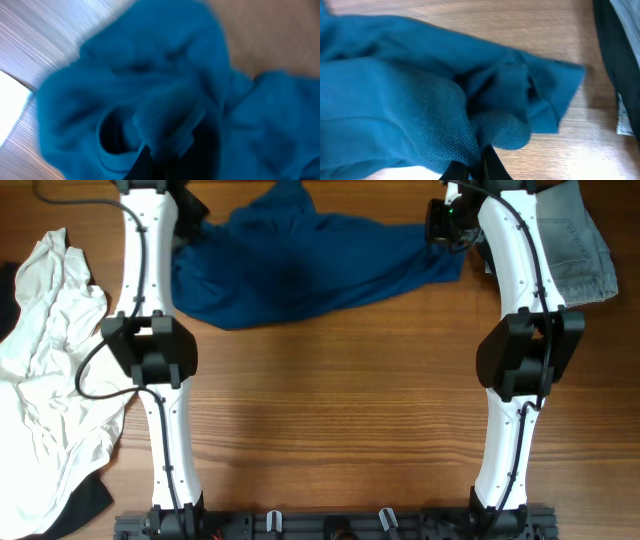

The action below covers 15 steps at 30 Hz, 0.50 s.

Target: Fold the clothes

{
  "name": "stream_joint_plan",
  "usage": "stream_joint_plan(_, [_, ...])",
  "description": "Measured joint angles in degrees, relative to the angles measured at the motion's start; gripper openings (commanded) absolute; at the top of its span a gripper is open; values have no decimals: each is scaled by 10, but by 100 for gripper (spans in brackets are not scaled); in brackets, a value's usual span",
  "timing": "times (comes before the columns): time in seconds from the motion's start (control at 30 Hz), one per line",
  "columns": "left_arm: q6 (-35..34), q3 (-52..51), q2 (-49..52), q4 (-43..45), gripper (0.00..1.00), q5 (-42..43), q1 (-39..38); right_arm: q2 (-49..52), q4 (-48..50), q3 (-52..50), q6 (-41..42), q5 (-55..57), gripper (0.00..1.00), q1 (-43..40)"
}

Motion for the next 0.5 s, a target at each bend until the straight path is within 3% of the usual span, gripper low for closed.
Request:
stream_joint_plan(0.13, [-8, 0, -11, 39, 4, 30, -14, -17, 15, 12, 0, -15, 4, 6])
stream_joint_plan(0.27, [-9, 1, -35, 148, 4, 42, -18, -21, 81, 21, -4, -13, 4, 2])
stream_joint_plan(0.37, [-9, 1, -55, 233, 4, 25, -13, -21, 133, 45, -5, -6, 4, -9])
stream_joint_plan(0.5, [-7, 1, -97, 256, 4, -4, -2, -21, 150, 94, -6, 3, 4, -36])
